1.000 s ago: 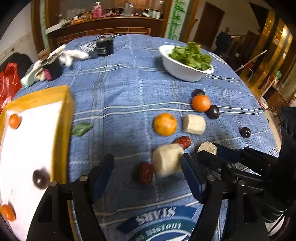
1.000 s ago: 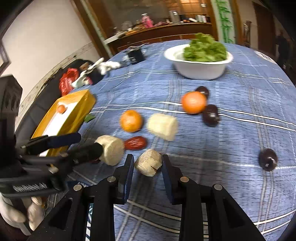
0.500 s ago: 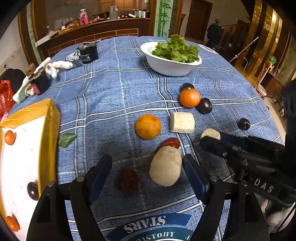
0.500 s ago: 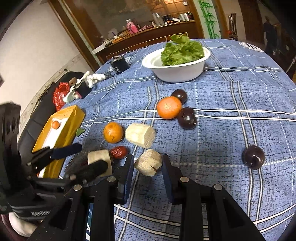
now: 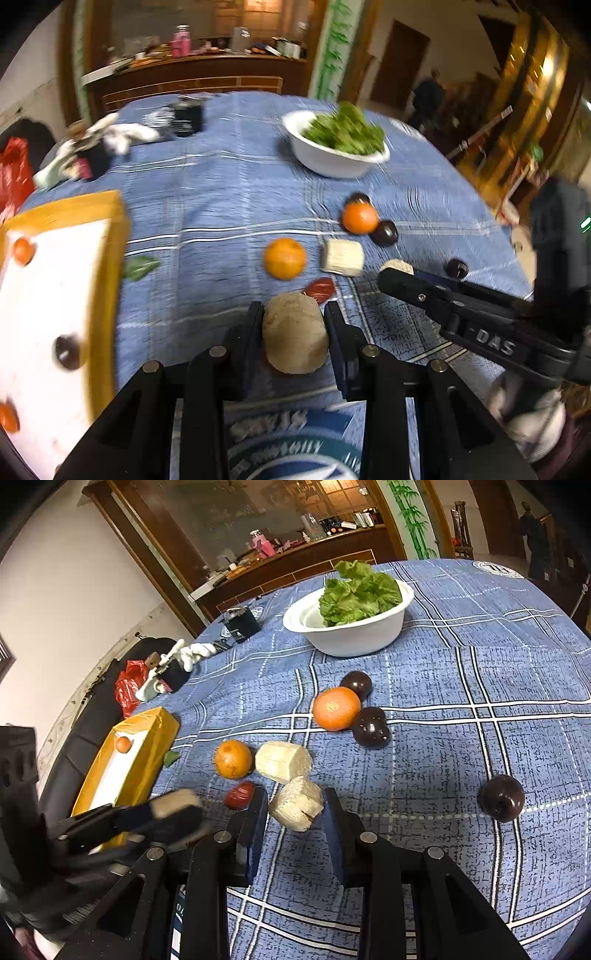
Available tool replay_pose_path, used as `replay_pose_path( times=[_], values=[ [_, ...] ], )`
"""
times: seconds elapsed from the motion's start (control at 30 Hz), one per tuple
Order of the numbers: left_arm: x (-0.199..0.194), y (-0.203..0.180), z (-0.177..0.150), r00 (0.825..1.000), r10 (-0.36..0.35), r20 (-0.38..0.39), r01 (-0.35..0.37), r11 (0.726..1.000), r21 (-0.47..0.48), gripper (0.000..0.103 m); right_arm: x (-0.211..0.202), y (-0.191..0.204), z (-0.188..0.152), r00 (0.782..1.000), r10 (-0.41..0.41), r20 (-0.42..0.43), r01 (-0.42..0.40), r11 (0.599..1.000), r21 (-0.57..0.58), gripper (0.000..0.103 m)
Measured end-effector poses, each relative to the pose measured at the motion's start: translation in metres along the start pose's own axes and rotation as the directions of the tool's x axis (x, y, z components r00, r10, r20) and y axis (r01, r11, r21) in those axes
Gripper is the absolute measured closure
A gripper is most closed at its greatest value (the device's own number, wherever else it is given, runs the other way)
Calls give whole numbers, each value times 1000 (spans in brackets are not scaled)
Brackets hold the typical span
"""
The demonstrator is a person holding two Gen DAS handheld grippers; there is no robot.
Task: Organize fruits
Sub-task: 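Carry both yam pieces over the white tray and open both tools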
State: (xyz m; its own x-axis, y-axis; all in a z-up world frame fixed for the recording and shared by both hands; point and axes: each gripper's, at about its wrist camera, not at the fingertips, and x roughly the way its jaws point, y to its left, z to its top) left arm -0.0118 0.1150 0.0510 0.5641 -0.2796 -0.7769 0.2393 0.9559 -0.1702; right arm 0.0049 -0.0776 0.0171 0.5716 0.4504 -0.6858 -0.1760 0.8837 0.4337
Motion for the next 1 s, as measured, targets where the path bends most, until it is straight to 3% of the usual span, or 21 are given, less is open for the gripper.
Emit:
replay_pose_path(
  times=[0.17,0.33,0.53,0.7,0.8,0.93,1.0],
  values=[
    [-59,52,-14,996,50,72,-43,994,-101,71,-6,12,-2,999,19,35,-18,1000,-22,70],
    [-95,128,-37,988,127,84,-101,961,-258,71,-19,57,-12,996,58,65,-53,996,-68,70],
    [-115,206,-64,975,202,95,-145,897,-418,71,0,159,-28,986,162,-42,-167,964,-208,69],
    [-121,236,-78,955,285,79,-220,863,-455,71,31,217,-40,973,192,-129,-221,938,-269,69],
    [-124,245,-81,949,304,84,-235,858,-457,70,58,243,-52,968,171,-186,-222,927,-303,69],
    [-132,249,-83,947,303,109,-222,860,-460,45,83,258,-61,966,135,-219,-202,926,-318,68],
    [-137,251,-84,944,306,121,-218,857,-467,40,89,260,-62,967,131,-218,-195,932,-305,61]
  ],
)
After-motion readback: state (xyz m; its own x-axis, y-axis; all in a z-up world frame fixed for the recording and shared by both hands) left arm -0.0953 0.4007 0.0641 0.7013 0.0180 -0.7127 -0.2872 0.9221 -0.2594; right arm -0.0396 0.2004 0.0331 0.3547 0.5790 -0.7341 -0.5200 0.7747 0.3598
